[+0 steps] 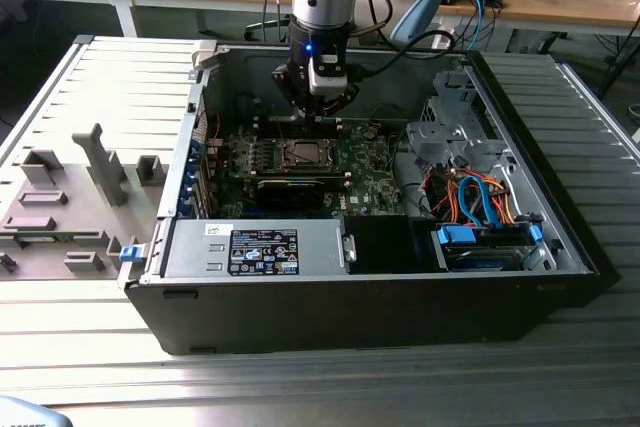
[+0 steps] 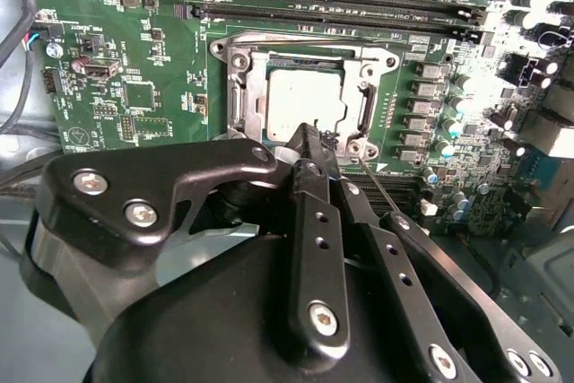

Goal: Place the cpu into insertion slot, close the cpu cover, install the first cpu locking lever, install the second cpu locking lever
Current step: 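Install the first cpu locking lever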

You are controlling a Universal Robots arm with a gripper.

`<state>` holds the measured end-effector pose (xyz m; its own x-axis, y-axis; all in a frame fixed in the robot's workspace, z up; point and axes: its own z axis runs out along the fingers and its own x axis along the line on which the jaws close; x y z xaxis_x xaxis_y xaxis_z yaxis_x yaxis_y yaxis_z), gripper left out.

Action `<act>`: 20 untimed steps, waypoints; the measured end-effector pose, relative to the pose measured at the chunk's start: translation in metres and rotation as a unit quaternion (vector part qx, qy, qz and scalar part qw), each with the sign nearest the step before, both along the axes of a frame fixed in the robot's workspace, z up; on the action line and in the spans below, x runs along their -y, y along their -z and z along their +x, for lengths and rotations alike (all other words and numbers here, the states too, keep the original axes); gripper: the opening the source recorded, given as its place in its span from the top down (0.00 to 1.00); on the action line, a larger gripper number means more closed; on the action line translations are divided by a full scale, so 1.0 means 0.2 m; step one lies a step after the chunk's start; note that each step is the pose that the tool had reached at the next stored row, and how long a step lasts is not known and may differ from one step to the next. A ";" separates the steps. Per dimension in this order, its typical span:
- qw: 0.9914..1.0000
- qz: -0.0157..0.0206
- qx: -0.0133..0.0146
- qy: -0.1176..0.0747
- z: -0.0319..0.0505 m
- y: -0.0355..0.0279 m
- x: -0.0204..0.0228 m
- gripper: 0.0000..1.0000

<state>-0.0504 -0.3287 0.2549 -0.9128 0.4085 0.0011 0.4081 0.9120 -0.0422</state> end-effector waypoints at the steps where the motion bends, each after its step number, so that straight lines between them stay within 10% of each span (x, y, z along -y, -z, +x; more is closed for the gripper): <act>1: 1.000 0.000 0.000 -0.001 0.000 0.000 0.000 0.89; 20: 1.000 0.000 0.000 -0.025 0.000 0.000 0.000 0.89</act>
<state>-0.0504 -0.3287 0.2549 -0.9323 0.3616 0.0012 0.3612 0.9315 -0.0423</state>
